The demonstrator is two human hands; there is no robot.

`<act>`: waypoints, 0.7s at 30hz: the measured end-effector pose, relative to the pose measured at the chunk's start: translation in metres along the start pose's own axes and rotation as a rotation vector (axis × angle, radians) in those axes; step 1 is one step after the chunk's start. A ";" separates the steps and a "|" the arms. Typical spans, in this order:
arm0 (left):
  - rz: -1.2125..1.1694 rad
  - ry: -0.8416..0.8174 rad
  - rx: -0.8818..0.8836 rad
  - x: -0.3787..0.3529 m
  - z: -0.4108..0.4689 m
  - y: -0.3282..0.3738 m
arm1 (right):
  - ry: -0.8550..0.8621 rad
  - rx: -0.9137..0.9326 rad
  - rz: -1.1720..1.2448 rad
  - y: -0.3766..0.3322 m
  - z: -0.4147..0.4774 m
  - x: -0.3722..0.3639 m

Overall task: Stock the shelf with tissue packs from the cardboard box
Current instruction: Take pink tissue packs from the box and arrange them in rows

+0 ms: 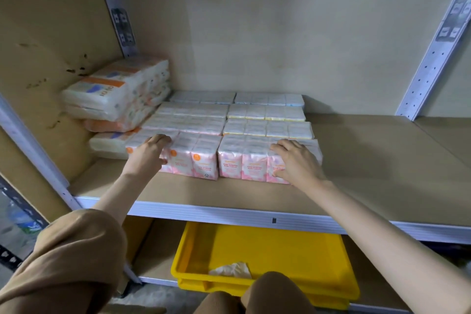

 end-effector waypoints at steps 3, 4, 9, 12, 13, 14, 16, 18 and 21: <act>0.015 0.004 0.002 -0.001 0.002 -0.004 | 0.007 -0.001 -0.005 -0.002 0.003 0.000; 0.024 0.006 0.004 -0.001 0.002 -0.004 | 0.009 0.000 -0.003 -0.002 0.004 0.000; 0.052 0.012 0.018 0.002 0.001 -0.005 | 0.024 -0.004 0.002 -0.006 0.006 0.000; 0.049 -0.014 0.015 0.003 0.002 -0.002 | 0.035 -0.002 0.016 -0.006 0.006 0.001; 0.038 -0.022 0.016 0.004 0.002 -0.002 | 0.035 -0.001 0.021 -0.006 0.006 0.002; 0.027 -0.034 0.021 0.005 0.002 -0.002 | 0.029 0.000 0.029 -0.005 0.005 0.003; 0.013 -0.066 0.029 0.005 0.001 -0.001 | 0.005 0.004 0.050 -0.001 0.005 0.005; 0.009 -0.060 0.041 0.005 -0.001 0.001 | -0.028 0.000 0.084 0.005 0.004 0.008; 0.016 0.008 0.073 0.006 -0.003 0.006 | -0.063 -0.021 0.137 0.014 0.002 0.010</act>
Point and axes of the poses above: each hand's wrist, its own z-axis towards the middle knuckle, its own x-axis out of the back of the hand, y = z × x, the point moved 9 cm from there along z, towards the middle knuckle, and after that the axes turned 1 degree about x, right-handed, at the moved point
